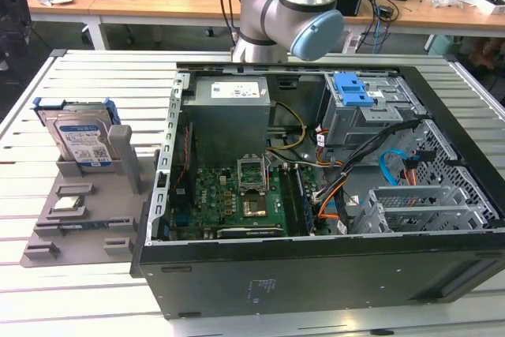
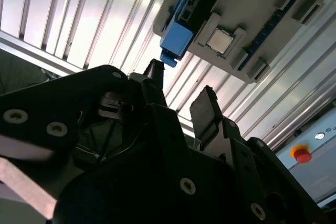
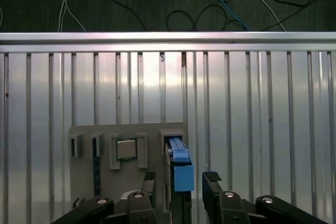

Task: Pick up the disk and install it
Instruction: 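Pick up the disk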

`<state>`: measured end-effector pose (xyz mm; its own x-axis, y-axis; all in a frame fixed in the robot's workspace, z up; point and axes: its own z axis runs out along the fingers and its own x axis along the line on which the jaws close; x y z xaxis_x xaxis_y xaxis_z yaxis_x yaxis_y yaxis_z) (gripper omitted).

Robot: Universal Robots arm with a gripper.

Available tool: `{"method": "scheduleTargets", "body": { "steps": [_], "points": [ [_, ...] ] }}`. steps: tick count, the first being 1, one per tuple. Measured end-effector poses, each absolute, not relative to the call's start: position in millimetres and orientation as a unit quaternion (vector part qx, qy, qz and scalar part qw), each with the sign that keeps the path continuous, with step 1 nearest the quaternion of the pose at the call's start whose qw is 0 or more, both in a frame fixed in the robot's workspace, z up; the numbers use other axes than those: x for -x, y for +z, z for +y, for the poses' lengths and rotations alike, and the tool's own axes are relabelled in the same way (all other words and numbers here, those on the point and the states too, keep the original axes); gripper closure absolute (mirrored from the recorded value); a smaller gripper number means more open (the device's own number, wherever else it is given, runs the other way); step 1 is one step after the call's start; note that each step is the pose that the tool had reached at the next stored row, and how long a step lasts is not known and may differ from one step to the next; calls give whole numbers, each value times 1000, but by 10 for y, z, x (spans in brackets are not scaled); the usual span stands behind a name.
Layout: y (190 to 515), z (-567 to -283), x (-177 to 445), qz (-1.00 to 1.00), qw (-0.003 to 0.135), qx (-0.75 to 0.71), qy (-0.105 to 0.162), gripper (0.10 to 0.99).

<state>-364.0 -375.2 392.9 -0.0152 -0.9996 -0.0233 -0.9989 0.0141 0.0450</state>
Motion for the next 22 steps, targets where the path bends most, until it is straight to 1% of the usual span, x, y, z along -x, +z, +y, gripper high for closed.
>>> {"method": "scheduleTargets", "body": {
  "steps": [9,22],
  "points": [
    [3880,-3676,3610,-712,8,-702,-24,604],
    [3632,-3658,3563,-712,9,-702,-23,604]
  ]
}}
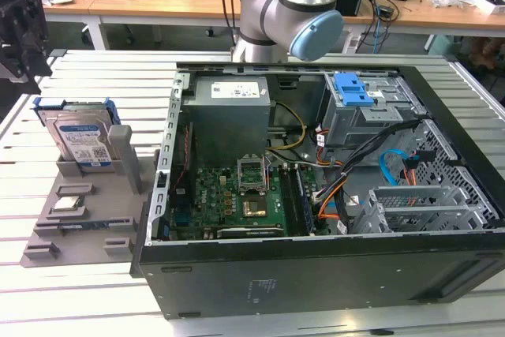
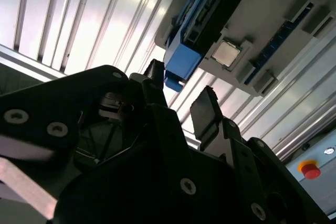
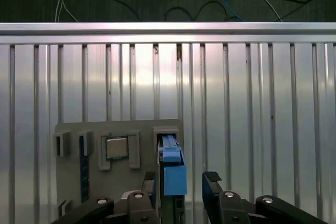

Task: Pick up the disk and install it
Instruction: 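Pick up the disk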

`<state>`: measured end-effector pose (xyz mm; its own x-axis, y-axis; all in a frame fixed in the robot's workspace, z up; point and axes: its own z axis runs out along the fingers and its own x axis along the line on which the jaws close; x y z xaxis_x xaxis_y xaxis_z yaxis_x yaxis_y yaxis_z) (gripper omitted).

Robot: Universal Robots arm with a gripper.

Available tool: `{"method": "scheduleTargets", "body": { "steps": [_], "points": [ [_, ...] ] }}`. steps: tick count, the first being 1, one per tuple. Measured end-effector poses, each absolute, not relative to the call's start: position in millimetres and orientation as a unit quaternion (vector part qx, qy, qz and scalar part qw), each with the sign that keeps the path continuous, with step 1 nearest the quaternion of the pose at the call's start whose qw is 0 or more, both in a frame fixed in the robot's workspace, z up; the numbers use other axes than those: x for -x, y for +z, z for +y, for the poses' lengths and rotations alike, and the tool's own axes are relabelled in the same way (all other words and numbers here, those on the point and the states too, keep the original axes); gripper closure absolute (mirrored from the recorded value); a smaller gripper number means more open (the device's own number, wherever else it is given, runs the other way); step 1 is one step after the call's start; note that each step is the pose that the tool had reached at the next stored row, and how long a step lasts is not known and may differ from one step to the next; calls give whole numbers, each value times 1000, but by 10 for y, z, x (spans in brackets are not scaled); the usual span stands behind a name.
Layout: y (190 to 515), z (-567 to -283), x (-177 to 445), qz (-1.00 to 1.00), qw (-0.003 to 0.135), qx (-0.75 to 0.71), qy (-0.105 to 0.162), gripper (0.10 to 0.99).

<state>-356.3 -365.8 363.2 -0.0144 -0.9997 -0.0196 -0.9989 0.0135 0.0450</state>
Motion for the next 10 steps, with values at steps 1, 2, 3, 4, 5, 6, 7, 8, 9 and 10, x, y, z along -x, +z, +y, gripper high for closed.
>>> {"method": "scheduleTargets", "body": {
  "steps": [1,2,3,4,5,6,7,8,9,10],
  "points": [
    [3607,-3658,3555,-711,10,-703,-22,604],
    [3588,-3658,3546,-711,10,-703,-22,604],
    [3557,-3658,3534,-710,11,-703,-21,604],
    [3522,-3658,3516,-710,12,-704,-20,604],
    [3494,-3659,3501,-709,12,-704,-19,604],
    [3462,-3660,3485,-709,13,-705,-18,604],
    [3444,-3660,3477,-709,14,-705,-18,604],
    [3427,-3660,3468,-708,14,-706,-18,604],
    [3387,-3661,3448,-708,15,-706,-17,604],
    [3364,-3661,3438,-707,16,-706,-16,604]
  ]
}}
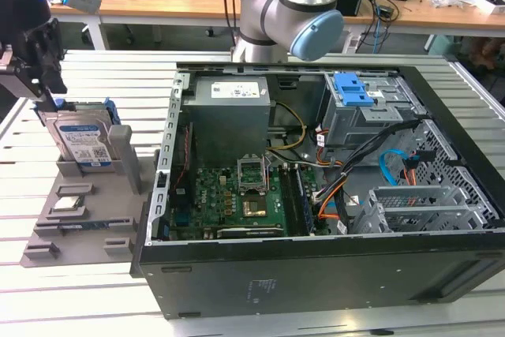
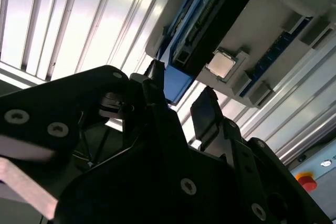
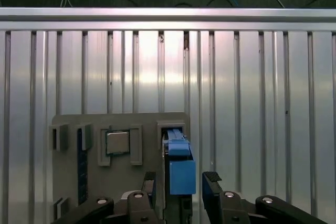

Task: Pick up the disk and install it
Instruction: 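Pick up the disk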

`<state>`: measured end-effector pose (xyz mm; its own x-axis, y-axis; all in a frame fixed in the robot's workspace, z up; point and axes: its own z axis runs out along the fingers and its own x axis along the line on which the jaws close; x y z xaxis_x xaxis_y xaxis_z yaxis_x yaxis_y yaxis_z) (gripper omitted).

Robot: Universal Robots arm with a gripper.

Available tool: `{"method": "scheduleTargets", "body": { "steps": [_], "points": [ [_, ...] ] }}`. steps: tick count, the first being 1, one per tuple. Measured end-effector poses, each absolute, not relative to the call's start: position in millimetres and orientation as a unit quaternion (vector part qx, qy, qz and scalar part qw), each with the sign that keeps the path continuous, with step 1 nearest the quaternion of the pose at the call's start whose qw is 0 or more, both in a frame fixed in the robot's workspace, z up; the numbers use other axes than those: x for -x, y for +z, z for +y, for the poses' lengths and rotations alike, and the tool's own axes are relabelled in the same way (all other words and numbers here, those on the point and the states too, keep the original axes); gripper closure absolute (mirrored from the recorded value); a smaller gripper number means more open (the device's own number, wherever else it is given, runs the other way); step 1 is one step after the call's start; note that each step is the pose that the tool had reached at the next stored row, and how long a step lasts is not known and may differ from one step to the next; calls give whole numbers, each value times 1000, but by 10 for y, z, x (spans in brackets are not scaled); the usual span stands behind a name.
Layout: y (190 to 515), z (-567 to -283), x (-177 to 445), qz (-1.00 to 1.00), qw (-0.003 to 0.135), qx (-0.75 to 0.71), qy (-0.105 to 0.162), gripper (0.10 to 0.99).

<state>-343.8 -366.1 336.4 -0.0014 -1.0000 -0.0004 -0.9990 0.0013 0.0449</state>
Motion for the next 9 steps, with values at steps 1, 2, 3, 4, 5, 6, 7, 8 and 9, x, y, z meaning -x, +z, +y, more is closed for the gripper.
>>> {"method": "scheduleTargets", "body": {
  "steps": [1,2,3,4,5,6,7,8,9],
  "points": [
    [3337,-3661,3426,-707,16,-707,-15,604],
    [3313,-3661,3414,-707,17,-707,-15,604],
    [3294,-3660,3405,-707,17,-707,-14,604],
    [3257,-3661,3386,-707,18,-707,-13,604],
    [3241,-3661,3378,-706,19,-707,-13,604],
    [3216,-3660,3364,-706,19,-708,-13,604],
    [3165,-3660,3337,-705,20,-708,-12,604],
    [3115,-3657,3321,-704,20,-710,-11,604],
    [3088,-3655,3314,-703,20,-711,-11,604]
  ]
}}
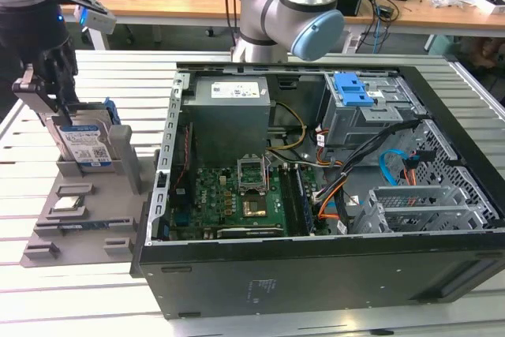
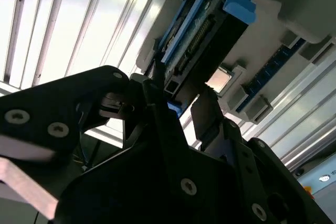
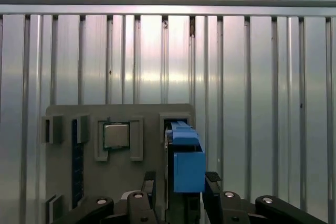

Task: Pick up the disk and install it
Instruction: 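Pick up the disk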

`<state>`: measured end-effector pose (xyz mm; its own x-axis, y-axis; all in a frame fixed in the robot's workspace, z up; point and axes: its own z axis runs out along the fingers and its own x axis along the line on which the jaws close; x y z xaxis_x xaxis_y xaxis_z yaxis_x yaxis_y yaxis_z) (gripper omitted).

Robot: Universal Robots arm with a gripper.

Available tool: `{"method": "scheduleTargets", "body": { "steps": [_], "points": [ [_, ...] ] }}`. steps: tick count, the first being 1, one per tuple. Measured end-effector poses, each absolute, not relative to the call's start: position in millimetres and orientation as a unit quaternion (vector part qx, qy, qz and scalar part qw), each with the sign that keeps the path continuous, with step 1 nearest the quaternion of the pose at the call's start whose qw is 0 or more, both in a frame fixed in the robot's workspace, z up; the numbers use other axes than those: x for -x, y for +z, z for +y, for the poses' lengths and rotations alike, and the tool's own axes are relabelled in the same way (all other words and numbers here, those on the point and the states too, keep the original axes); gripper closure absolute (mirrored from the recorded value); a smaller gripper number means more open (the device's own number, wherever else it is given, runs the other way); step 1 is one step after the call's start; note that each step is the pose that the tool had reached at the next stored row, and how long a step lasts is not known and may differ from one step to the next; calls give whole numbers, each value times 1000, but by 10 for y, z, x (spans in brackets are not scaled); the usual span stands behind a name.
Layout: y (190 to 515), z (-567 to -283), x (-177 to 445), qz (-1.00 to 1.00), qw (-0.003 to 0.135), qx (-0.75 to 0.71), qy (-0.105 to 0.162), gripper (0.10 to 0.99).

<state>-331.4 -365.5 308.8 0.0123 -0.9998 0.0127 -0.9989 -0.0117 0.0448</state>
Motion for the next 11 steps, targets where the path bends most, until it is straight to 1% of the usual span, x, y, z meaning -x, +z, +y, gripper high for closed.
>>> {"method": "scheduleTargets", "body": {
  "steps": [6,11],
  "points": [
    [2933,-3617,3271,-699,21,-715,-11,604],
    [2865,-3616,3271,-699,21,-715,-11,604]
  ]
}}
